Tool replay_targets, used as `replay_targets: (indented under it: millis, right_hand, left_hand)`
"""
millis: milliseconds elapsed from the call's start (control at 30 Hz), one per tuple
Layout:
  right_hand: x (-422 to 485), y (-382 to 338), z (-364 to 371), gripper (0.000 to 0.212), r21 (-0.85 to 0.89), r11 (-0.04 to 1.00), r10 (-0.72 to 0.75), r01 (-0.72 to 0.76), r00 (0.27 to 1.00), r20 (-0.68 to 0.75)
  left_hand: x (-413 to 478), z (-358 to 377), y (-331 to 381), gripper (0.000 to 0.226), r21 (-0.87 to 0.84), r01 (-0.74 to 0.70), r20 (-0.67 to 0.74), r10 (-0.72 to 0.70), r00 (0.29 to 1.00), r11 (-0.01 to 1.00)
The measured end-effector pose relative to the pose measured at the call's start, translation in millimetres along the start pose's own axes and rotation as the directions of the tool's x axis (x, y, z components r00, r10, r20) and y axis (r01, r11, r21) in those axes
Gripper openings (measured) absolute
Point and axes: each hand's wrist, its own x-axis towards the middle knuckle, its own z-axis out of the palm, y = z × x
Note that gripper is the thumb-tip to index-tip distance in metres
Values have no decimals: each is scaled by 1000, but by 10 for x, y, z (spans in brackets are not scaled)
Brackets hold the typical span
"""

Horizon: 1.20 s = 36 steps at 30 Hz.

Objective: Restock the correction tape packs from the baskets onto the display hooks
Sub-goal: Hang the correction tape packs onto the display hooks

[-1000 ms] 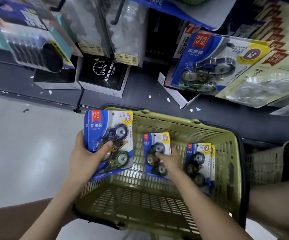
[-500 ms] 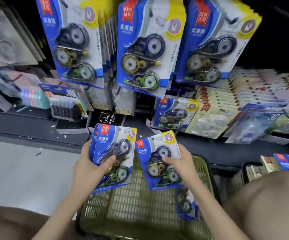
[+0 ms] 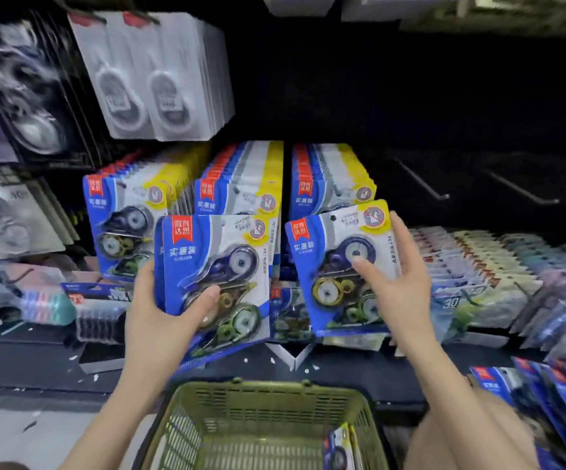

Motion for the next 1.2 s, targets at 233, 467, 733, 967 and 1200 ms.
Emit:
replay_targets:
  millis: [233,467,733,967,1200]
  right_hand:
    - [418,53,114,70,68,997,52,-49,997,-50]
    - [553,284,213,71,100,989,119,-114,992,-50]
    - [720,555,335,84,-250,962,119,-113,993,11]
    - [406,219,261,58,-490,872,-56,-11,991,-121]
    - [22,-175,548,61,-163,964,248,-211,936,249]
  left_hand:
    - [299,116,269,65,-47,-83,-31,81,996,995]
    - [431,175,287,56,-16,-75,-37,75,997,997]
    - [507,254,328,46,-17,-72,-23,71,997,997]
    - [475,325,325,59,-103,20,62,-14,998,995]
    - [248,563,251,59,-172,156,208,-119,971,973]
